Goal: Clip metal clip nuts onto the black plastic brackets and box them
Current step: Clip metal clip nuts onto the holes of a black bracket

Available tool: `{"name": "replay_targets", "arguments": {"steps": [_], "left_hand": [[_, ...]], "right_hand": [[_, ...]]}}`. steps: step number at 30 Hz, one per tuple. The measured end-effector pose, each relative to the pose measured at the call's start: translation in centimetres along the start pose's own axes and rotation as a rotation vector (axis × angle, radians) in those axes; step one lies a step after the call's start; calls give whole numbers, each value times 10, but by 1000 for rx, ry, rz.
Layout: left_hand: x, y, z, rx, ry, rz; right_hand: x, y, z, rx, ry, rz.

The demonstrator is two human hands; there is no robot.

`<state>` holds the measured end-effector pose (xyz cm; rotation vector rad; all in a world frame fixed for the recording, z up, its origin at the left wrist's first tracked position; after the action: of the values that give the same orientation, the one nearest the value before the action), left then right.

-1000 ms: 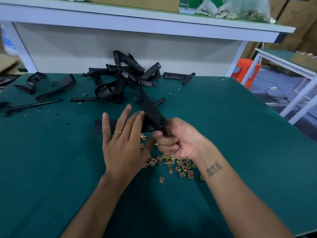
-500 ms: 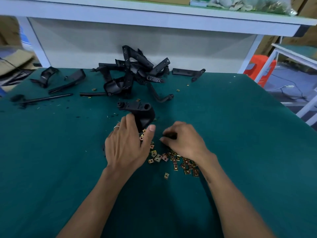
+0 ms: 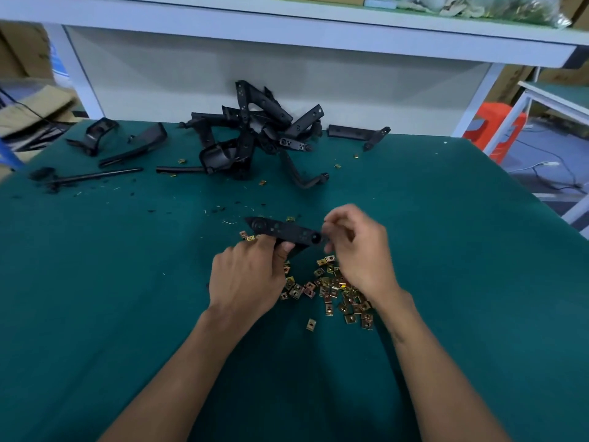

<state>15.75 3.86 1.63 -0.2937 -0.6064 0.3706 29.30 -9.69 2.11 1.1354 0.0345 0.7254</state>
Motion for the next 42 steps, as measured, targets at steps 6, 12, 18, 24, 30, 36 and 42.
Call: {"name": "replay_targets", "arguments": {"steps": [6,12,18,24,30,36,42], "left_hand": [[-2,-2,-15,58,111,-41],[-3,-2,-18,31,111,-54],[-4,-1,-13,-8,70,-34],[-4,-2,-15,-2,75,-4],[-3,-2,-15,20,78,-3],[-4,-2,-16,39,75,-8],[-4,-1,-16,41,71,2]], "right_hand": [[-3,5,8,556,-13,-80],[-3,11,11,560,-64,-45],[-5,16,7,490,-6,-41],[-5,15,8,318,65,-5],[-5,17,10,365,63,-33],[-6,15,13,367,51,-52],[-7,18,11,345,47,-38]]}}
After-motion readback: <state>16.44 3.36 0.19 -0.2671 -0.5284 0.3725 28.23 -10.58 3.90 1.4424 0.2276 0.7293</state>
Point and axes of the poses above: each hand's wrist, its own x-axis towards the middle knuckle, its own z-axis out of the back of the hand, y = z × x, the point moved 5 cm from there along x, towards the middle knuckle, and after that the axes turned 1 degree about y, right-handed, at the moved point
